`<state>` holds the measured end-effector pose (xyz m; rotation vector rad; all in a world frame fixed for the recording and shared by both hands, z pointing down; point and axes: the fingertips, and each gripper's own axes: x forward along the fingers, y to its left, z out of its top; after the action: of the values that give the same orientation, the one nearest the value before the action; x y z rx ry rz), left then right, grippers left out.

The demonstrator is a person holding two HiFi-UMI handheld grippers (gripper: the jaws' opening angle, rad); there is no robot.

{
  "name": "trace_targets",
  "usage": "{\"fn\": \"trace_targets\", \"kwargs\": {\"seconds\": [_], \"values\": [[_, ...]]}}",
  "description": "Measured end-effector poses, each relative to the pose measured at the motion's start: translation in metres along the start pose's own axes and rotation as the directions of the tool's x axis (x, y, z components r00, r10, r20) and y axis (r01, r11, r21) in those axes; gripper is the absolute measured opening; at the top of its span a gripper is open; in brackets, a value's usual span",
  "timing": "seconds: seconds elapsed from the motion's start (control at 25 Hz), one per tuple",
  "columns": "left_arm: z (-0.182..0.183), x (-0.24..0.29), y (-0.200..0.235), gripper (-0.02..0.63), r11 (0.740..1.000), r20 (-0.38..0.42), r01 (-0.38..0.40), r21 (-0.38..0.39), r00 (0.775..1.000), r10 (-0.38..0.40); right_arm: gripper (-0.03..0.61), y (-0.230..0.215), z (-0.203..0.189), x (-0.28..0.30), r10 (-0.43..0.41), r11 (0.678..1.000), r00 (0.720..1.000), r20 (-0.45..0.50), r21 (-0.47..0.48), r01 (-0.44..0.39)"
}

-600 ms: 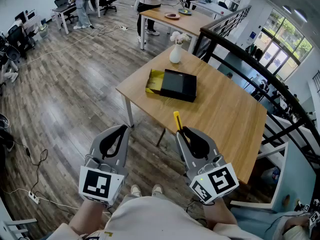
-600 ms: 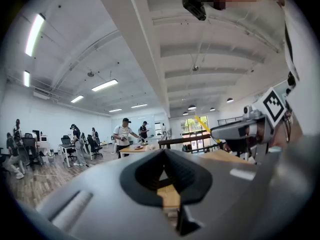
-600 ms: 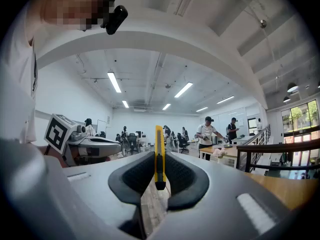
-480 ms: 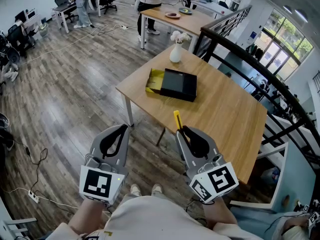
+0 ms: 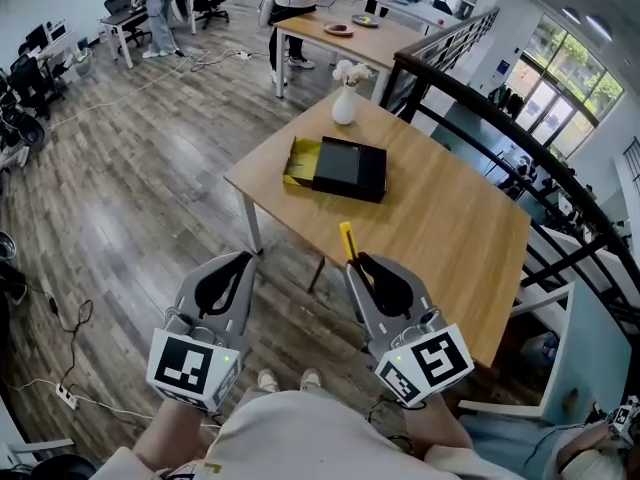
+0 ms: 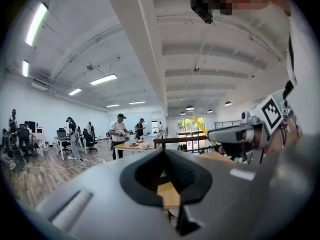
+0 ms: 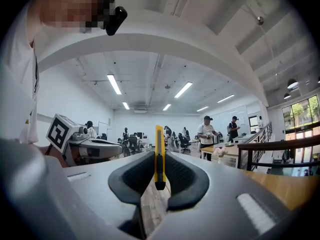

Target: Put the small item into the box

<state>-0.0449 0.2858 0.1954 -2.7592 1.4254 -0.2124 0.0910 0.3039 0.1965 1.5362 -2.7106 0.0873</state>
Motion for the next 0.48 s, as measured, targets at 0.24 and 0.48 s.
{"fn": "trace_targets", "kwargs": {"seconds": [0.24,0.48], "values": [[-0.005,0.006,-0.014,0.002,1.000,-0.017,0.000,0.014,1.000,0.000,0.063,-0.012,-0.005,-0.007,0.002,1.000,1.000,-0.009,0.016,-0.001],[-0.005,0.023,-0.029,0.002,1.000,-0.023,-0.006,0.010,1.000,0.006,0.063,-0.035,-0.009,-0.017,0.010,0.998,1.000,-0.008,0.054,-0.009]]}}
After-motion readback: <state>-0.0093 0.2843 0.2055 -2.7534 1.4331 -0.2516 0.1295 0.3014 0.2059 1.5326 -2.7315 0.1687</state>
